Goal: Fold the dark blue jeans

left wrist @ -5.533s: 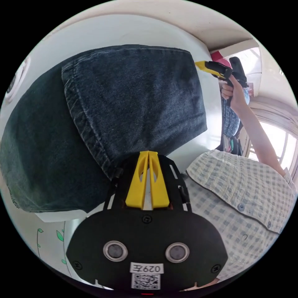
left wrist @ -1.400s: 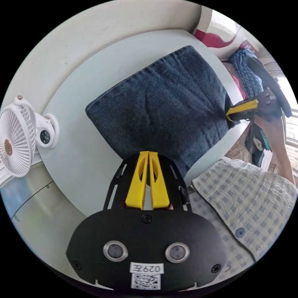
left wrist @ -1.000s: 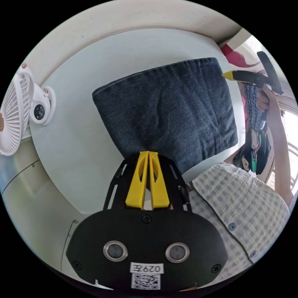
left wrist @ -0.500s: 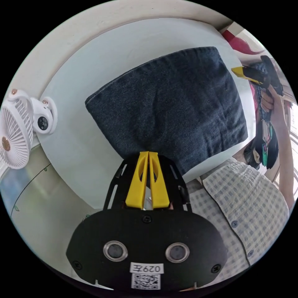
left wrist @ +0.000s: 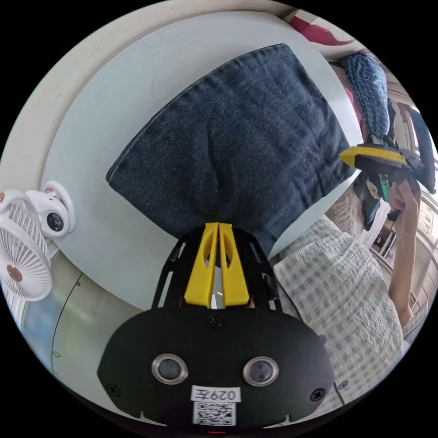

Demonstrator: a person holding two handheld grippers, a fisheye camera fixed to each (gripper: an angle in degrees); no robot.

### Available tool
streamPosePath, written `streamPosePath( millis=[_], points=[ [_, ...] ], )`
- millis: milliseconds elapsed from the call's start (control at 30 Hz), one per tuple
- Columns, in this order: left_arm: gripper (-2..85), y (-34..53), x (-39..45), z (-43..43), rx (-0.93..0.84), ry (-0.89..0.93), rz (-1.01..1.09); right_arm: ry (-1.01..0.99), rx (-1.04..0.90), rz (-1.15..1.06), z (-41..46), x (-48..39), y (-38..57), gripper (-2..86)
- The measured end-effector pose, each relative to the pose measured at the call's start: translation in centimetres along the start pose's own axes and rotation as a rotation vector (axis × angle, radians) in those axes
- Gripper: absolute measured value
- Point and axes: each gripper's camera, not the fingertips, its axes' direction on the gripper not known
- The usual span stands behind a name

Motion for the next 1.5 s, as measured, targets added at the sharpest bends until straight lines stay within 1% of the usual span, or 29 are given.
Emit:
streamPosePath(
  millis=[67,100,300,433,500,533,600,667,733,833,900,1000,1133,1300,1433,1500],
  points=[
    [-1.0,0.2,0.1,-0.1,0.030,0.004,0.029,0.092,-0.069,0.041,2.7,-1.0,0.3,-0.5],
    [-1.0,0.3,0.3,-0.1,0.038,-0.008,0.063,0.111,-0.024,0.063,3.1,-1.6,0.7,-0.5],
    [-1.0,-0.3,1.2,-0.3,0.040,-0.044,0.168,0.110,-0.021,0.134,3.7,-3.5,1.1,-0.5],
    [-1.0,-0.7,0.7,-0.4,0.031,0.004,0.214,0.165,-0.018,0.143,4.2,-5.5,1.3,-0.5],
    [-1.0,-0.7,-0.4,-0.3,0.048,0.096,0.173,0.291,-0.033,0.109,5.0,-8.2,1.2,-0.5],
    [-1.0,-0.7,-0.7,-0.3,0.056,0.120,0.159,0.329,-0.037,0.103,5.2,-8.9,1.2,-0.5],
    [-1.0,-0.4,-1.5,-0.1,0.091,0.187,0.128,0.464,-0.063,0.082,6.4,-11.5,0.9,-0.5],
    [-1.0,-0.3,-1.4,-0.2,0.099,0.187,0.136,0.515,-0.081,0.094,6.9,-12.6,0.6,-0.5],
    [-1.0,-0.5,-0.6,-0.3,0.093,0.145,0.153,0.515,-0.085,0.141,7.1,-13.1,0.4,-0.5],
    [-1.0,-0.8,1.4,-0.6,0.071,0.035,0.160,0.467,-0.074,0.191,7.0,-13.4,0.6,-0.5],
    [-1.0,-1.3,2.9,-0.6,0.042,-0.052,0.176,0.382,-0.048,0.228,6.6,-12.9,1.0,-0.5],
    [-1.0,-1.7,4.1,-0.6,0.021,-0.105,0.196,0.303,-0.052,0.231,6.5,-12.7,1.2,-0.5],
    [-1.0,-1.8,4.4,-0.7,0.027,-0.101,0.200,0.355,-0.120,0.149,7.2,-14.3,0.5,-0.5],
    [-1.0,-2.5,4.7,-0.8,-0.004,-0.081,0.212,0.502,-0.183,0.120,8.8,-17.3,-0.3,-0.5],
    [-1.0,-3.1,4.9,-0.9,-0.026,-0.075,0.197,0.470,-0.169,0.143,8.8,-17.5,-0.1,-0.5],
    [-1.0,-3.4,5.0,-0.9,-0.040,-0.072,0.191,0.376,-0.146,0.181,8.2,-16.6,0.2,-0.6]
  ],
)
